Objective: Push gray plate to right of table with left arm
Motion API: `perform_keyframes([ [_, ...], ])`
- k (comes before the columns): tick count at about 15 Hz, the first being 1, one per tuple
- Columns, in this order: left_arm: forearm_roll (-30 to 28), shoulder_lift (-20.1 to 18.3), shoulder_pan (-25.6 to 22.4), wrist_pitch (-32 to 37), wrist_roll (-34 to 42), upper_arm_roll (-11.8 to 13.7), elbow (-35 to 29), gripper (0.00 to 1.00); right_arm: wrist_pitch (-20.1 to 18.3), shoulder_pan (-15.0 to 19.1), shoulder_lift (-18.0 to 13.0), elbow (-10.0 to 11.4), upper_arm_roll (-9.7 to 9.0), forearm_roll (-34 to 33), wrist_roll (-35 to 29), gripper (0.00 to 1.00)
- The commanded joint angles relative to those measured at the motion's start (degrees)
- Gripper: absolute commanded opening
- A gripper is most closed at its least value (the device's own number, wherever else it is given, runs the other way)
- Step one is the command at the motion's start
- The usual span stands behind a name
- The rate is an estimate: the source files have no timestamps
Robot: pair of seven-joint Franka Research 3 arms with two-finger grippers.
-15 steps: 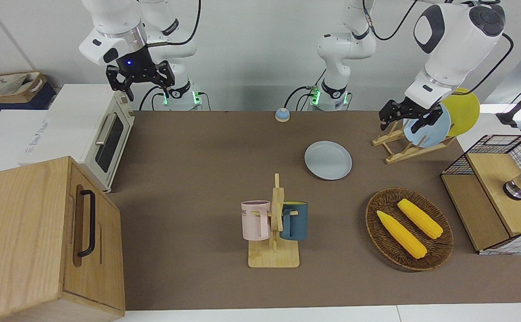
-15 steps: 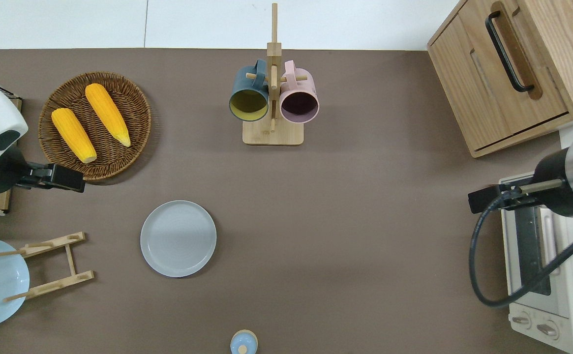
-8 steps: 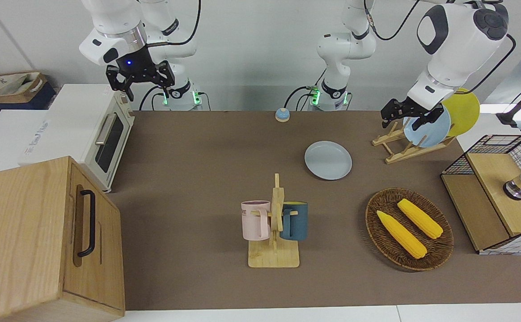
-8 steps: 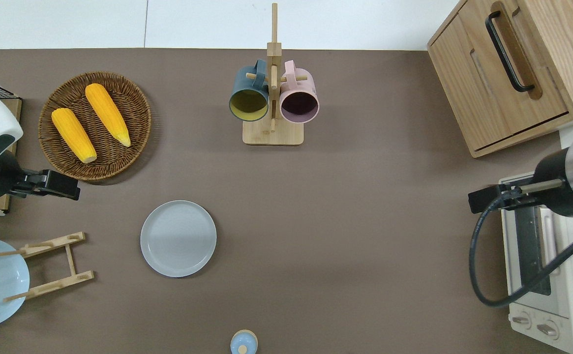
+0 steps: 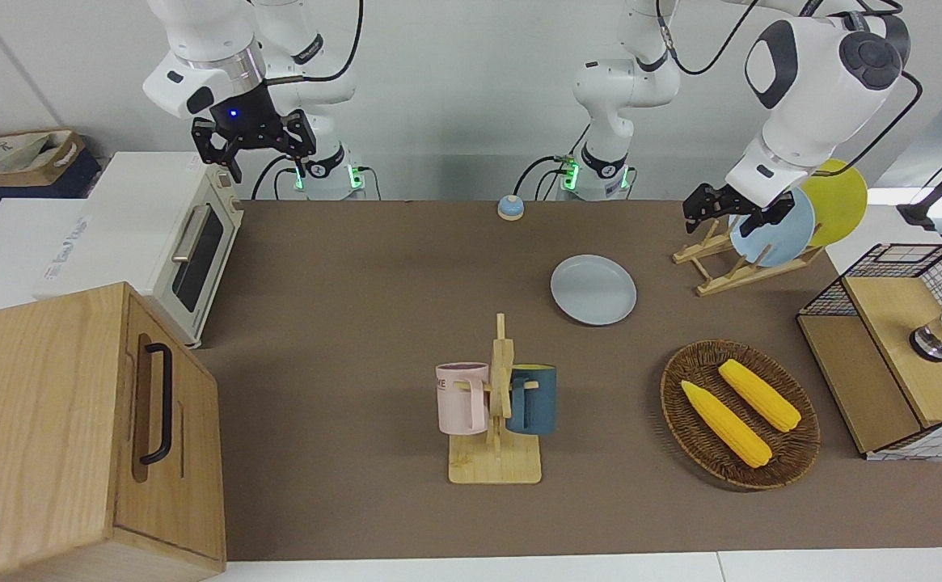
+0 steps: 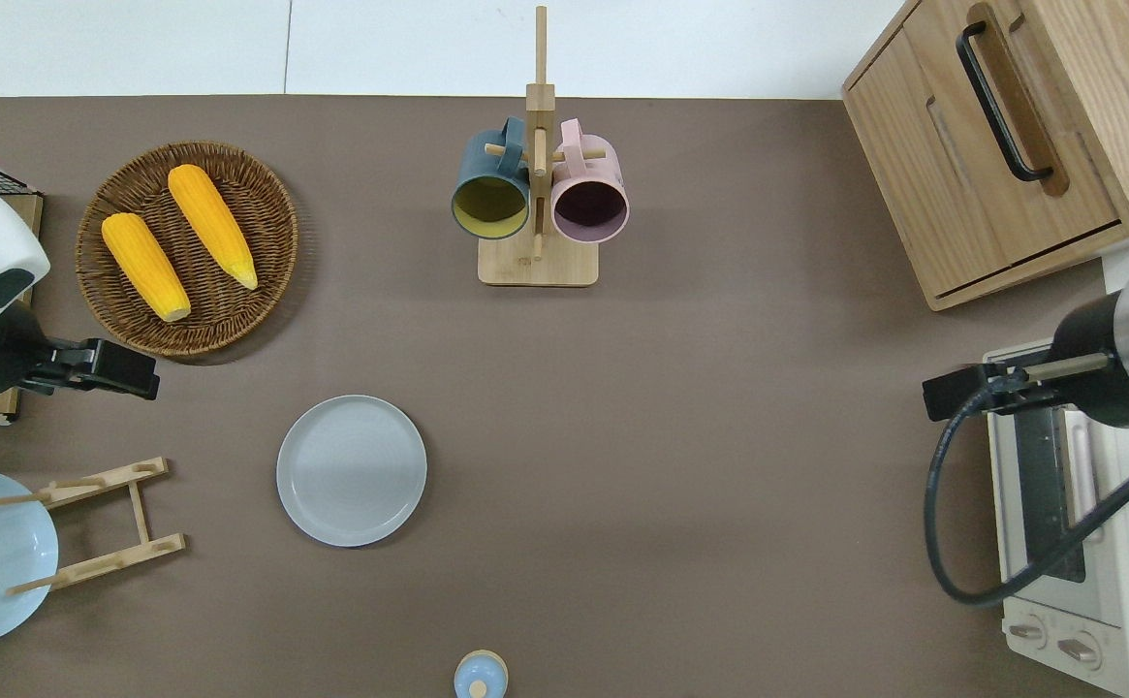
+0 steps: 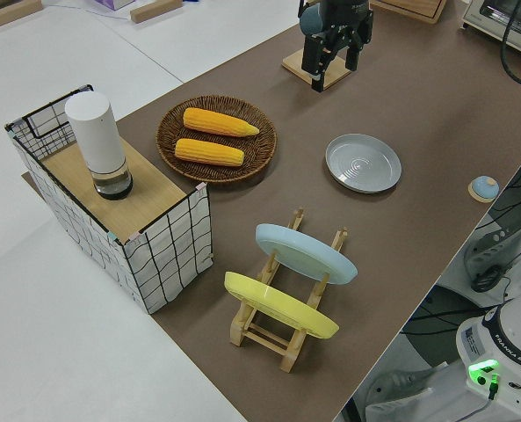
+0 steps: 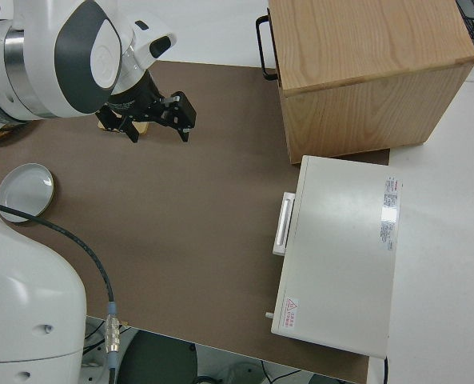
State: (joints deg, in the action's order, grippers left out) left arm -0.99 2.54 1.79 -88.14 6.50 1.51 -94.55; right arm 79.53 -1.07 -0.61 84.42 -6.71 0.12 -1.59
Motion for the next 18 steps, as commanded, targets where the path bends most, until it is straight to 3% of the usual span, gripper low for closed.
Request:
perform_keyframes([
  [1,1.1,-1.2,0.3,-0.4,-0.5,-0.2,-2.7,1.0,-0.7,1.2,-0.4,-0.2,-0.85,0.6,-0.1,0.983],
  [6,0.6,-1.7,0.3,-3.8,-1.4,-0.2,-7.4,1.0,-0.8,1.2,-0.4,-0.2,-0.85,0.6,-0.1,0.983],
  [13,0.1,-6.8,0.1,-17.5,-3.8,-0.3,-22.6,1.0,-0.8,1.2,-0.4,-0.2,-0.85,0.6,-0.1,0.983],
  [18,0.0,-7.6,0.2,-22.9,-3.9,-0.3,-28.5,1.0,-0.7,1.2,-0.4,-0.2,-0.85,0.6,0.0,0.983],
])
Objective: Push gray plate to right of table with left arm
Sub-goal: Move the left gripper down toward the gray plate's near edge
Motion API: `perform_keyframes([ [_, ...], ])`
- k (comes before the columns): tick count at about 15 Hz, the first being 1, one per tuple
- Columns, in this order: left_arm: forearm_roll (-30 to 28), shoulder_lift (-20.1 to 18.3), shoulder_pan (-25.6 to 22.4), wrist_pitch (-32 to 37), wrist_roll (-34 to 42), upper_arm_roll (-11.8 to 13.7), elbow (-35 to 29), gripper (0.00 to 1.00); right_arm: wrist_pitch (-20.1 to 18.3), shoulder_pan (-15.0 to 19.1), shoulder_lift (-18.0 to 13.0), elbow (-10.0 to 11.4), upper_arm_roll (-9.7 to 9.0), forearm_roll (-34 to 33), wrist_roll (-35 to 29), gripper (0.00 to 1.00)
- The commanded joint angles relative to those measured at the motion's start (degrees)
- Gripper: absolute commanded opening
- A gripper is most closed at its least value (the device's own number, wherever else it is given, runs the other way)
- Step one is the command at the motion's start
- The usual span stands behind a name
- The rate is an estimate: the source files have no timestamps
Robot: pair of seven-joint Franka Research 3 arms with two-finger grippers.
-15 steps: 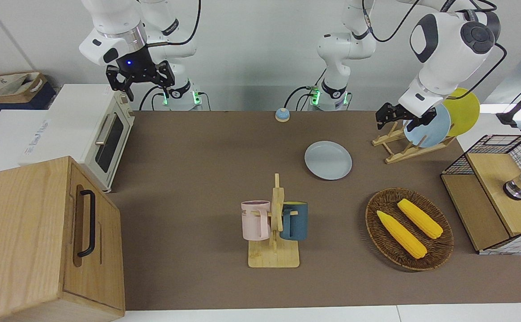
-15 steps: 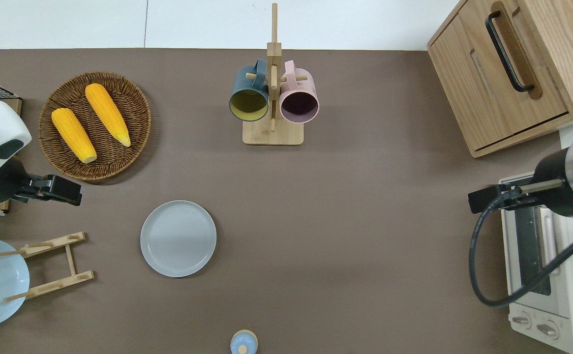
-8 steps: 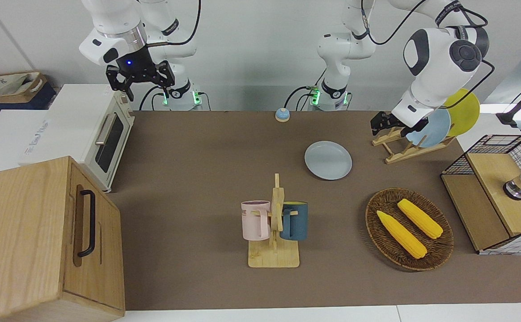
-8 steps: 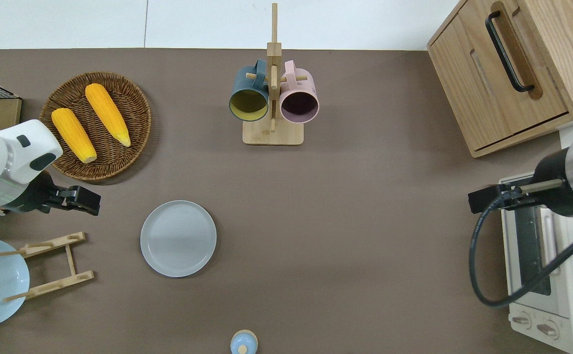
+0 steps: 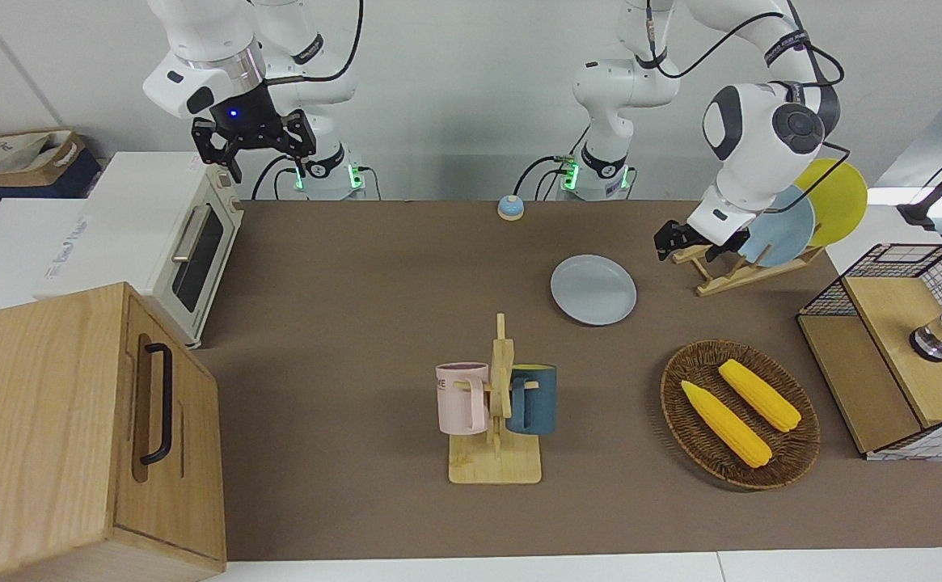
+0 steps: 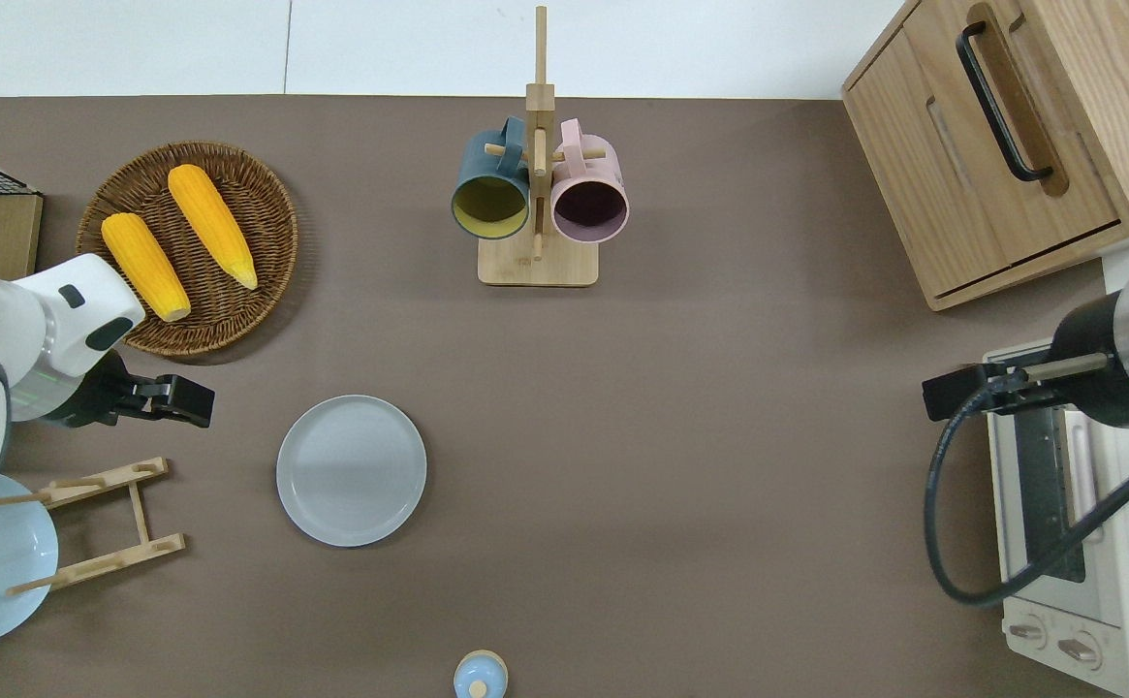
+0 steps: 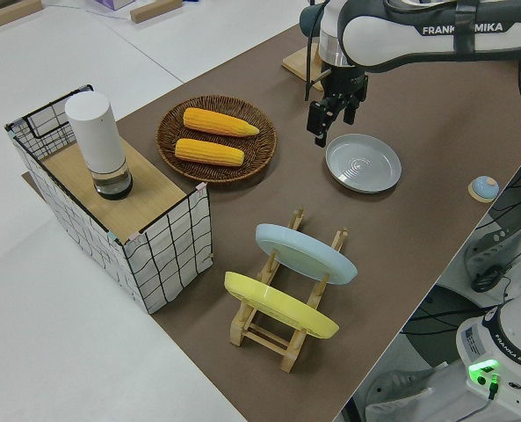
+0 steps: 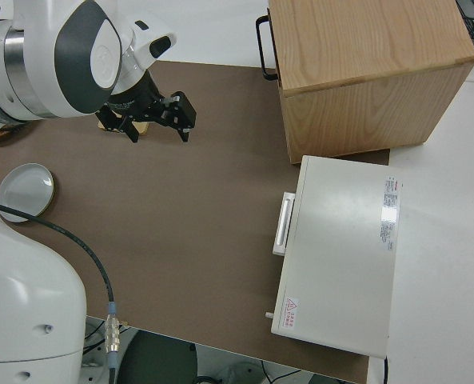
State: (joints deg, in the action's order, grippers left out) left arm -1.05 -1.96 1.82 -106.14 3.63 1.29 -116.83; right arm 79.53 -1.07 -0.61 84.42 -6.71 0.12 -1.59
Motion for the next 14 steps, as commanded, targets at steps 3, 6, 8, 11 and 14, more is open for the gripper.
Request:
perform_keyframes([
  [3,-0.9,-5.1,0.2,-11.1,-1.3,-0.1,-12.6,1.0,-0.7,1.2,-0.4,-0.2,-0.85,0.6,-0.1,0.983],
  [6,-1.6,-5.8,0.3,-14.1,-1.5,-0.1,-15.9,1.0,-0.7,1.2,-0.4,-0.2,-0.85,0.6,0.0,0.983],
  [8,-1.6,-6.2,0.4,-15.9,-2.9,-0.2,-17.6,1.0,-0.7,1.2,-0.4,-0.2,-0.76,0.6,0.0,0.983],
  [11,-1.6,-6.2,1.3,-19.2,-5.2,-1.0,-20.1,1.0,-0.7,1.2,-0.4,-0.2,-0.85,0.6,0.0,0.983],
  [14,-1.6,-6.2,1.3,-21.0,-5.7,-1.4,-21.6,1.0,-0.7,1.2,-0.4,-0.2,-0.85,0.6,0.0,0.983],
])
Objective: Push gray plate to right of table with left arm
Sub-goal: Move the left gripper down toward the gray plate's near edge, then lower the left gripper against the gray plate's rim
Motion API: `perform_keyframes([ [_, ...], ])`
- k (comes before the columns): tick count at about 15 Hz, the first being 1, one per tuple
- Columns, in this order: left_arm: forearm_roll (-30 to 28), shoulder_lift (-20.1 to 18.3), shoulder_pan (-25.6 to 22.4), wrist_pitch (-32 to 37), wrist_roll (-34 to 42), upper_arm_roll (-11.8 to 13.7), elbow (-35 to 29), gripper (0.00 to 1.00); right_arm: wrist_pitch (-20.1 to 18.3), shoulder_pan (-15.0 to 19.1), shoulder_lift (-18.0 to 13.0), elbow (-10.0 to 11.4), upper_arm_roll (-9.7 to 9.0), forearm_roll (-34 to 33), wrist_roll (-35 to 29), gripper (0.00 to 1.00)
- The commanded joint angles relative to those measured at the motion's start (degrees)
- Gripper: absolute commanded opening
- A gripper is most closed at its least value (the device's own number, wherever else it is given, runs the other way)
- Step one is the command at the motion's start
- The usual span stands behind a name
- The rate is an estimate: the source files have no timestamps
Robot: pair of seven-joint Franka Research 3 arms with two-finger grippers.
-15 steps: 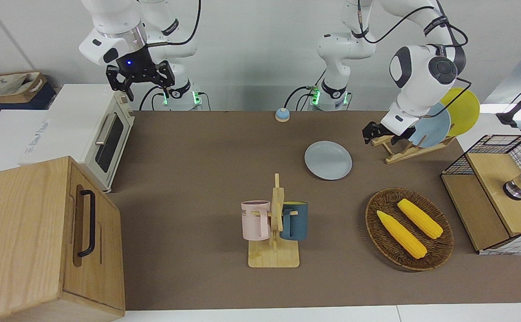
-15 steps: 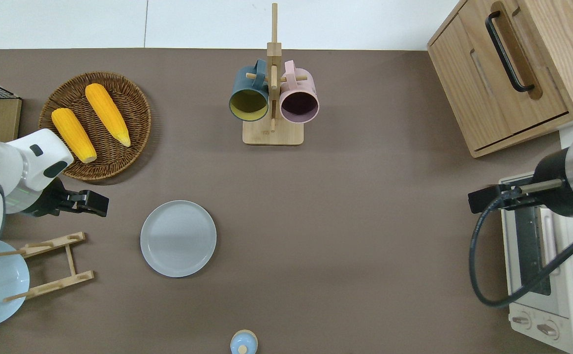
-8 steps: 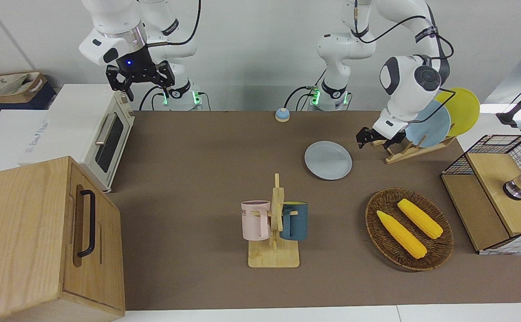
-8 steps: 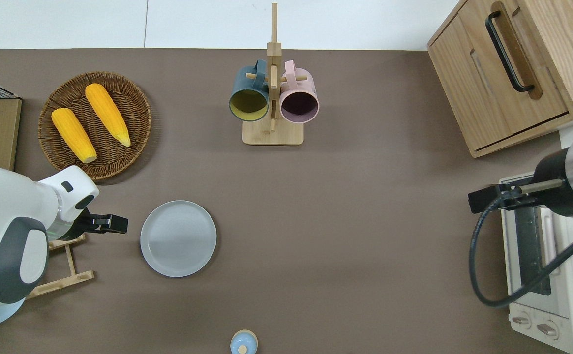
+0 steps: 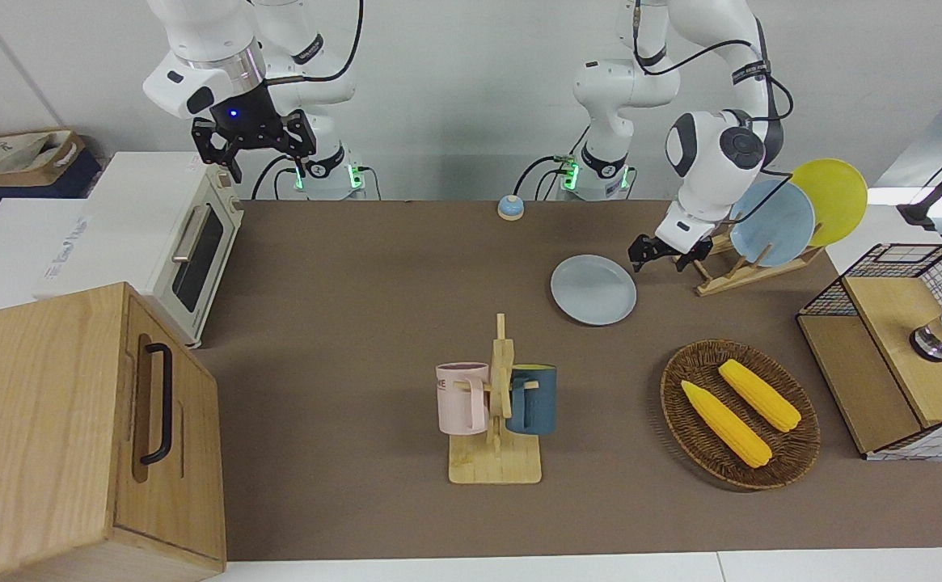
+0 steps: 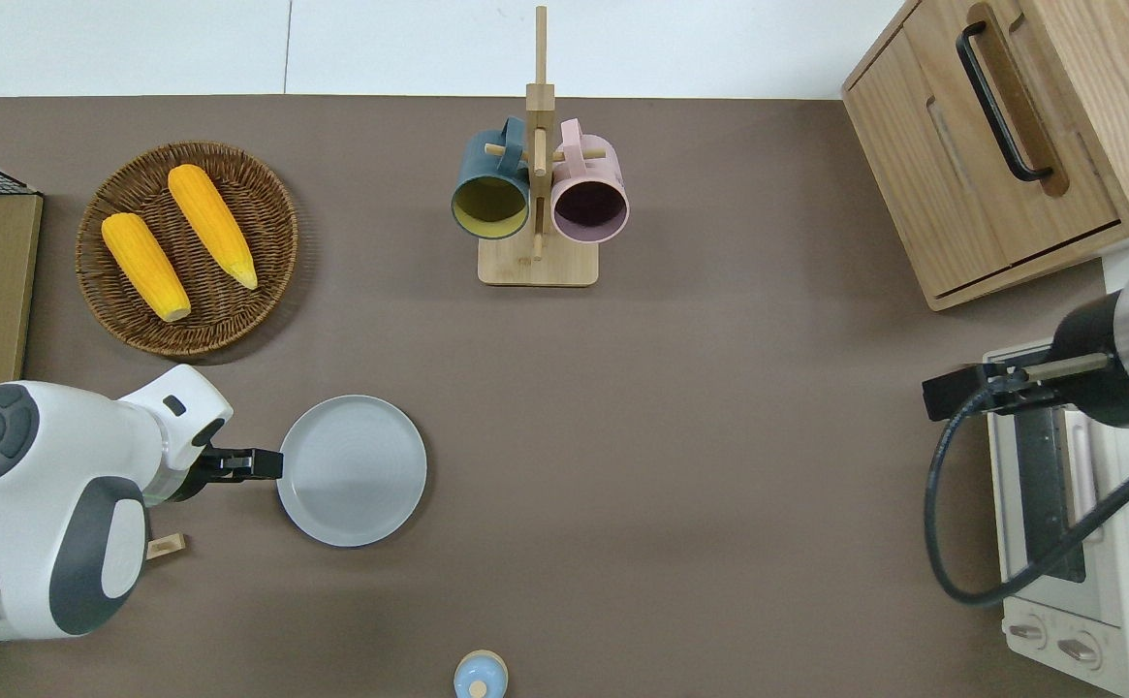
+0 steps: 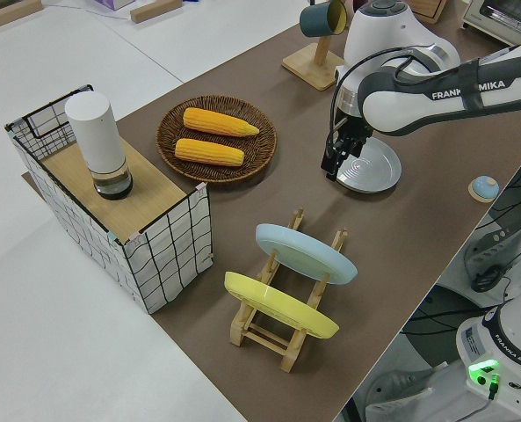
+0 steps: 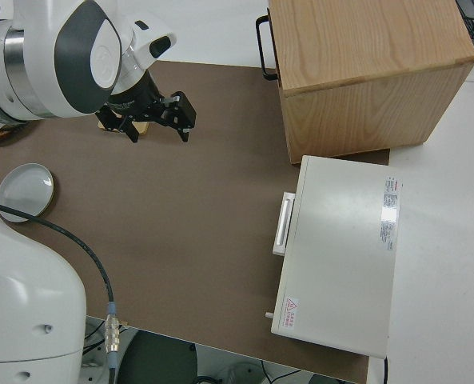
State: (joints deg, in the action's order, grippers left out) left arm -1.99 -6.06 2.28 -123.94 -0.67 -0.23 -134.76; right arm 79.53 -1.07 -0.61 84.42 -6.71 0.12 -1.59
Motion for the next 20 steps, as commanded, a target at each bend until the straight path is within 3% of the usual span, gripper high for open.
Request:
perform_keyframes([
  [1,-0.7,-2.1,0.8,-3.8,-1.4,0.1,-4.2,1.0,-0.8,1.2,-0.4,-0.2,-0.85,0.6,-0.1,0.983],
  [13,-0.7,-0.8,0.8,-14.0,-2.4,-0.2,-10.4,0.95,-0.7,1.2,-0.4,-0.2,-0.76,0.6,-0.1,0.983],
  [20,-0.8,1.6,4.4,-17.6,-7.5,-0.5,-11.2,0.88,-0.7,1.2,-0.4,-0.2,-0.85,0.6,-0.1,0.983],
])
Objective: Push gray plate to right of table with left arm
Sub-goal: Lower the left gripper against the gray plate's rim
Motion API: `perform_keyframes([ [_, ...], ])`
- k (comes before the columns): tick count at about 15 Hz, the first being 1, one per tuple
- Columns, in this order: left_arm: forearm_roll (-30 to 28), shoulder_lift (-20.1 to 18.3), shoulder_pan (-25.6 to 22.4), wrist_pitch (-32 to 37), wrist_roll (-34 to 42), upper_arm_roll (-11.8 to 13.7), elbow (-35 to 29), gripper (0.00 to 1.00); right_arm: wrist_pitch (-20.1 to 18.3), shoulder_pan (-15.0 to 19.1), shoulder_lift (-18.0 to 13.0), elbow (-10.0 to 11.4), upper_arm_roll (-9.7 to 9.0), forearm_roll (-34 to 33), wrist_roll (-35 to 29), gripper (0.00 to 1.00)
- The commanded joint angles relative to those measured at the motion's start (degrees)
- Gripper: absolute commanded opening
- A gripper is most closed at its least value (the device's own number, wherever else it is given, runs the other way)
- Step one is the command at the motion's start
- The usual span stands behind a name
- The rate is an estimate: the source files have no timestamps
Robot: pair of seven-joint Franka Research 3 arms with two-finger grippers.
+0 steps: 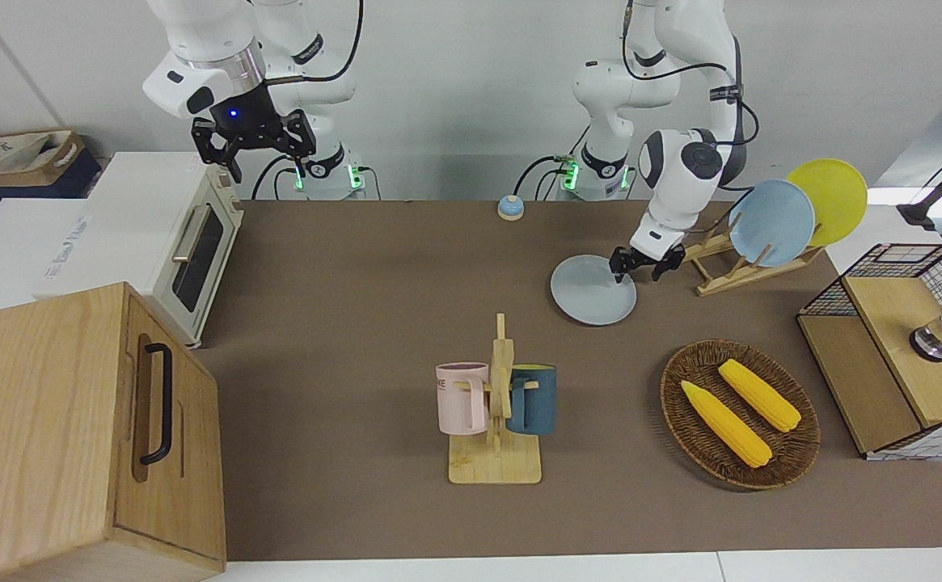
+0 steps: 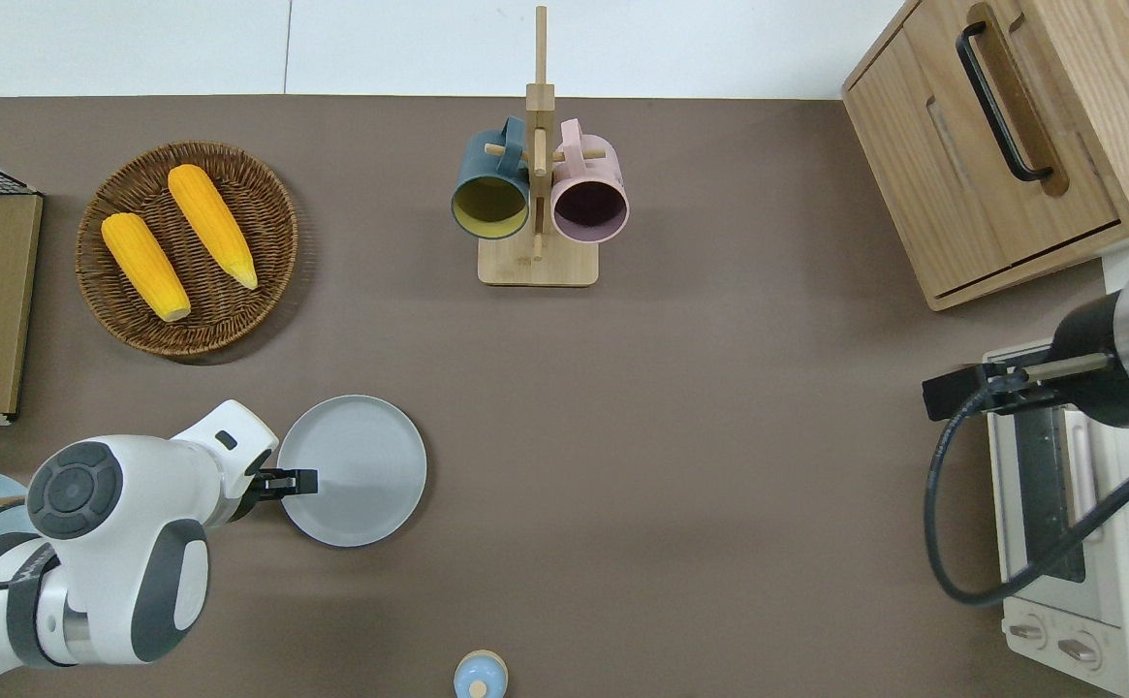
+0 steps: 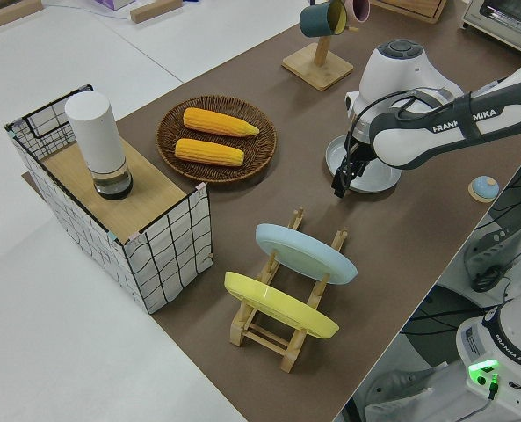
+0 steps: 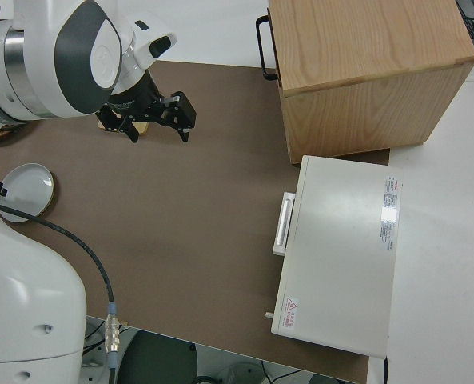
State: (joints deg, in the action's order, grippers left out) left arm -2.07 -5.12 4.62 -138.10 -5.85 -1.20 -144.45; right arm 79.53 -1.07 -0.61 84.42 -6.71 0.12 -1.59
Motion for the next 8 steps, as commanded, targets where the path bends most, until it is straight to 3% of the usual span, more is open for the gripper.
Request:
perform_keyframes([
  [1,-0.7,0.8,2.1,-3.7,-2.4,0.5,-1.5,0.88,-0.7,1.2,-0.4,-0.2,-0.85,0.6,-0.1,0.983],
  [5,-0.7,0.7,2.1,-3.7,-2.4,0.5,-1.5,0.81,-0.7,1.2,-0.4,-0.2,-0.85,0.6,-0.1,0.983],
  [8,-0.7,0.8,2.1,-3.6,-2.4,0.4,-1.5,0.36,-0.8,1.2,-0.4,-0.2,-0.85,0.6,0.0,0.983],
])
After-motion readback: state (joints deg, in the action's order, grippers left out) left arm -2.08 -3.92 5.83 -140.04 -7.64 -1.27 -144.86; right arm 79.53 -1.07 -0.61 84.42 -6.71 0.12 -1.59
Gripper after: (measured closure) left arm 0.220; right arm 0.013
